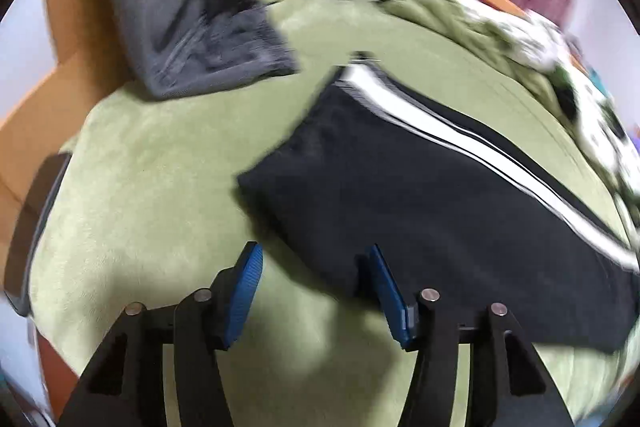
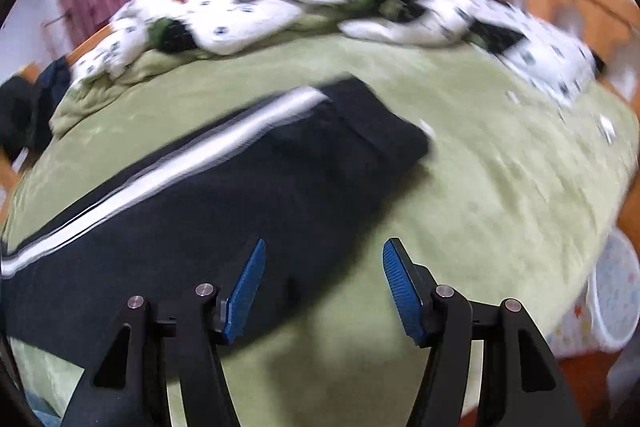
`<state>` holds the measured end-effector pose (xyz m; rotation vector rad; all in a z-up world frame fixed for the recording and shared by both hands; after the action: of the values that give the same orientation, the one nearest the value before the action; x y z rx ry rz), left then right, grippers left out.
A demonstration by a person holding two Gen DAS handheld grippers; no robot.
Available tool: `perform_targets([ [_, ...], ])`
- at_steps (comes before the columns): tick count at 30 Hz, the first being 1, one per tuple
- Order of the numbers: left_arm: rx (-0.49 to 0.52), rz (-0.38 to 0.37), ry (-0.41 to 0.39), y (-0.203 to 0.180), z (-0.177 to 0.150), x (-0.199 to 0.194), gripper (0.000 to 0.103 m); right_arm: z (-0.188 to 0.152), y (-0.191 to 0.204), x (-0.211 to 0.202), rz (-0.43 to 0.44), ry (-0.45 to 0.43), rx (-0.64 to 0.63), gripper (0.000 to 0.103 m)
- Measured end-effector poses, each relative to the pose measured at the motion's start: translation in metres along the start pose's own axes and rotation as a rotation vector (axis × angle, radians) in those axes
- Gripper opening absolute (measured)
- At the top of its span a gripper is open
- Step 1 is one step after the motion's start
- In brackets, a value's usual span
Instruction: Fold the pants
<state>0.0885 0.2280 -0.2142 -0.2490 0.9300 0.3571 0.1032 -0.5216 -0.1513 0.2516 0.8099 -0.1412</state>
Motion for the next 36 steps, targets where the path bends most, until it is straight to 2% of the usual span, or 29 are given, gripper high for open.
perform_targets([
  [2,0.070,-0.067,-0.005,-0.016,-0.002,-0.019,0.054,0.018,0.034,0.013,0.031,-0.002,-0.092,0.069],
  [4,0.105,-0.123,-0.027,-0.032,0.006,-0.033,0.054,0.032,0.067,0.032,0.057,0.002,-0.176,0.071],
  [7,0.121,-0.139,-0.090,-0.054,0.035,-0.037,0.054,0.047,0.112,0.068,0.113,0.032,-0.288,0.071],
  [10,0.133,-0.055,-0.153,-0.068,0.076,-0.014,0.059,0.061,0.145,0.101,0.153,0.047,-0.356,0.071],
  [11,0.138,-0.030,-0.151,-0.069,0.086,-0.003,0.059,0.066,0.158,0.113,0.178,0.056,-0.377,0.071],
  [13,0.133,0.009,-0.115,-0.071,0.111,0.028,0.058,0.069,0.176,0.130,0.226,0.070,-0.418,0.071],
  [15,0.120,0.007,-0.094,-0.071,0.125,0.048,0.058,0.071,0.191,0.144,0.252,0.074,-0.471,0.071],
  [18,0.084,0.082,-0.066,-0.062,0.144,0.085,0.058,0.070,0.208,0.161,0.288,0.095,-0.523,0.071],
  [19,0.059,0.096,-0.057,-0.059,0.149,0.096,0.053,0.068,0.215,0.168,0.302,0.107,-0.534,0.071],
  [20,0.037,0.069,-0.037,-0.059,0.149,0.107,0.034,0.066,0.220,0.173,0.316,0.120,-0.543,0.071],
  [21,0.035,0.050,-0.017,-0.059,0.148,0.112,0.026,0.062,0.223,0.178,0.326,0.134,-0.554,0.071],
  [24,0.031,0.050,-0.049,-0.058,0.145,0.111,0.022,0.051,0.233,0.195,0.310,0.177,-0.615,0.071],
  [25,0.030,0.045,-0.067,-0.056,0.144,0.107,0.022,0.044,0.235,0.202,0.299,0.206,-0.639,0.069],
  [26,0.028,0.038,-0.080,-0.055,0.142,0.105,0.022,0.040,0.237,0.204,0.305,0.223,-0.653,0.058],
  [28,0.027,0.028,-0.099,-0.053,0.141,0.099,0.021,0.032,0.241,0.200,0.312,0.244,-0.710,0.026],
  [29,0.032,0.024,-0.113,-0.052,0.139,0.095,0.020,0.031,0.243,0.197,0.304,0.252,-0.730,0.006],
  [32,0.037,0.006,-0.145,-0.051,0.141,0.083,0.019,0.039,0.248,0.182,0.291,0.198,-0.756,0.003],
  [36,0.012,-0.009,-0.179,-0.045,0.153,0.074,0.019,0.059,0.251,0.169,0.350,0.112,-0.658,0.003],
])
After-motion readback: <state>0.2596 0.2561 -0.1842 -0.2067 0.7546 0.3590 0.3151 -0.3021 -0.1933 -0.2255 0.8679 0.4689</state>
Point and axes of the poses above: each gripper's, at about its wrist camera, not at the fingertips, and x roughly the way its jaws point, y to its left, z to its top, the point moved 8 cm from there along x, roughly the way its jaws point, and after that the axes turned 9 degrees about z, right-handed, at the moved point
